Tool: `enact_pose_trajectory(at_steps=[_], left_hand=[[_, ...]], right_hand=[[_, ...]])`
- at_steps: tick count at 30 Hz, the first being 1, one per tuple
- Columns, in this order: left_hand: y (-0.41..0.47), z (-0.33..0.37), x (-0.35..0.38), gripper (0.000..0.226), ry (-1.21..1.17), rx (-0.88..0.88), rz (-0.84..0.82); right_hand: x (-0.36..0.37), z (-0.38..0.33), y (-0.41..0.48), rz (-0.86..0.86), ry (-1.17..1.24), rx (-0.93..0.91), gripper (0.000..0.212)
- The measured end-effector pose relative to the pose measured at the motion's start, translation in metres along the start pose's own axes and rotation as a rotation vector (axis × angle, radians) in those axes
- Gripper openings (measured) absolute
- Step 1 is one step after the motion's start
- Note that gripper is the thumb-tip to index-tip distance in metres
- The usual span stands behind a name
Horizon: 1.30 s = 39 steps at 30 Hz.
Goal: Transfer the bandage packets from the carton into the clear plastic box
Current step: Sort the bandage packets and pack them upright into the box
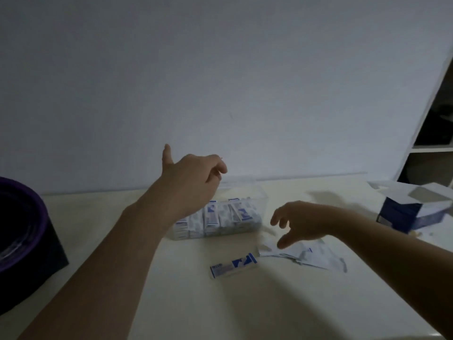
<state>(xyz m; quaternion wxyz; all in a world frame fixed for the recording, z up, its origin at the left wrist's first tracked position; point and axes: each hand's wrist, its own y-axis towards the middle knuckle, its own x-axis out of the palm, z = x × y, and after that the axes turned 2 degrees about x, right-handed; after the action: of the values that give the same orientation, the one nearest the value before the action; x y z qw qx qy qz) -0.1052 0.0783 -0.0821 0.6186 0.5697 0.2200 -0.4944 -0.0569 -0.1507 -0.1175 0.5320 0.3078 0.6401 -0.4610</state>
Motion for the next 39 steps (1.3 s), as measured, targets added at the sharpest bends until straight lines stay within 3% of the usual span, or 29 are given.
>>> enact_pose_trajectory(at_steps=[3, 6, 8, 11, 15, 19, 22, 24, 27, 29, 32, 35, 39], left_hand=[[-0.011, 0.023, -0.001, 0.027, -0.082, 0.108, -0.022], [-0.023, 0.031, 0.003, 0.027, -0.132, 0.142, -0.093], [-0.031, 0.031, 0.008, 0.026, -0.128, 0.139, -0.120], [-0.045, 0.029, 0.012, 0.026, -0.173, 0.096, -0.150], [-0.062, 0.029, 0.032, 0.024, -0.398, -0.105, -0.208], [-0.076, 0.046, 0.064, 0.024, -0.863, -0.369, -0.314], [-0.080, 0.056, 0.083, 0.035, -1.280, -0.497, -0.221], [-0.079, 0.056, 0.088, 0.033, -1.392, -0.532, -0.146], [-0.080, 0.051, 0.086, 0.026, -1.493, -0.663, -0.016], [-0.082, 0.039, 0.080, 0.024, -1.546, -0.706, 0.067], [-0.084, 0.017, 0.070, 0.023, -1.580, -0.715, 0.145], [-0.084, 0.002, 0.069, 0.025, -1.621, -0.733, 0.184], [-0.086, -0.006, 0.076, 0.026, -1.534, -0.638, 0.099]], right_hand=[[0.014, 0.011, 0.000, -0.046, -0.012, 0.057, 0.061], [0.011, 0.013, 0.005, -0.110, -0.060, 0.054, 0.039], [0.013, 0.012, 0.005, -0.137, -0.108, 0.032, 0.040], [0.018, 0.012, 0.001, -0.108, 0.000, 0.022, 0.025], [0.014, 0.005, -0.015, 0.061, 0.502, -0.028, 0.014], [0.017, -0.028, -0.029, 0.373, 0.564, -0.138, 0.019], [0.039, -0.059, -0.026, 0.624, 0.484, -0.223, 0.012], [0.056, -0.074, -0.017, 0.691, 0.387, -0.256, 0.020], [0.072, -0.086, -0.005, 0.673, 0.377, -0.320, 0.048], [0.077, -0.089, -0.001, 0.706, 0.389, -0.426, 0.054], [0.078, -0.088, 0.002, 0.690, 0.478, -0.503, 0.057], [0.078, -0.084, 0.003, 0.654, 0.619, -0.465, 0.051], [0.076, -0.085, 0.006, 0.573, 0.872, -0.374, 0.034]])
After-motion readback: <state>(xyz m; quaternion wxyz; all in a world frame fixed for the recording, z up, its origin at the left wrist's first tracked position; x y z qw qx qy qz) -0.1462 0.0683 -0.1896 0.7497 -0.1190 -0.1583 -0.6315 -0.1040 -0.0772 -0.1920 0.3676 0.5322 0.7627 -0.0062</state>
